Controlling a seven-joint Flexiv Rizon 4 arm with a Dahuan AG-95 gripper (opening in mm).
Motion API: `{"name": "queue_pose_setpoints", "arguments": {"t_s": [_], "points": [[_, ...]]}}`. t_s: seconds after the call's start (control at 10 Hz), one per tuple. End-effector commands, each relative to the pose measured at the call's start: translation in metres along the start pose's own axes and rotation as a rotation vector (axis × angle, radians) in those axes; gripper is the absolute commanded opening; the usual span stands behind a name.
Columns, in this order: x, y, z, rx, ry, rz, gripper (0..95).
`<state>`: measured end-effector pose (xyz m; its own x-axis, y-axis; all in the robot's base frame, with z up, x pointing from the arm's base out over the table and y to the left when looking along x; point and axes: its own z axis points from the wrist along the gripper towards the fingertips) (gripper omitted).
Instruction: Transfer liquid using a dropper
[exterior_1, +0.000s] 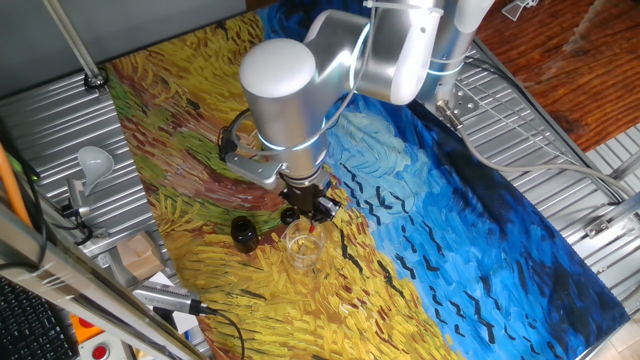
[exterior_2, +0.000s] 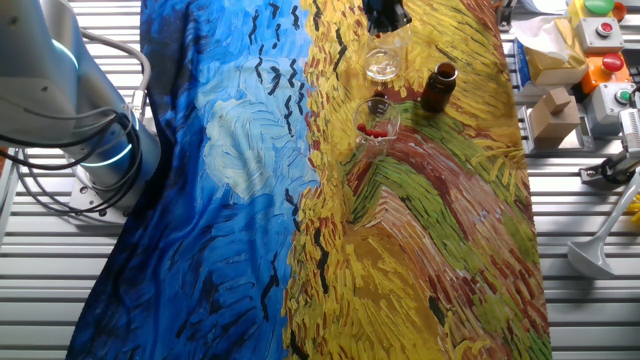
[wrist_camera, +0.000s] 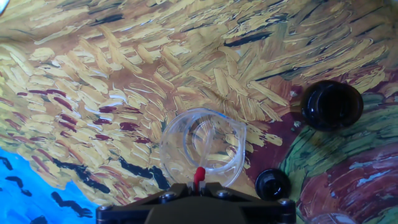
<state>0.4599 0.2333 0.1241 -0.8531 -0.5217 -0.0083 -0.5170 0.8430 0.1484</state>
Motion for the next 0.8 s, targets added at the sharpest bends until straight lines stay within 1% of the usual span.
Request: {"name": "queue_pose_setpoints", "arguments": {"t_s": [0.1,0.3,0.4,0.8], "points": [[0.0000,-0.0001,-0.0001,0.003,-0.001,0.005,0.0],[0.0000,-0.0002,0.0001,0.004,-0.003,0.006,0.0],[0.0000,-0.0002,0.0001,0.003,-0.007,0.003,19.0],[0.0000,-0.0002,0.0001,0.004,-0.012,-0.003,19.0]]}}
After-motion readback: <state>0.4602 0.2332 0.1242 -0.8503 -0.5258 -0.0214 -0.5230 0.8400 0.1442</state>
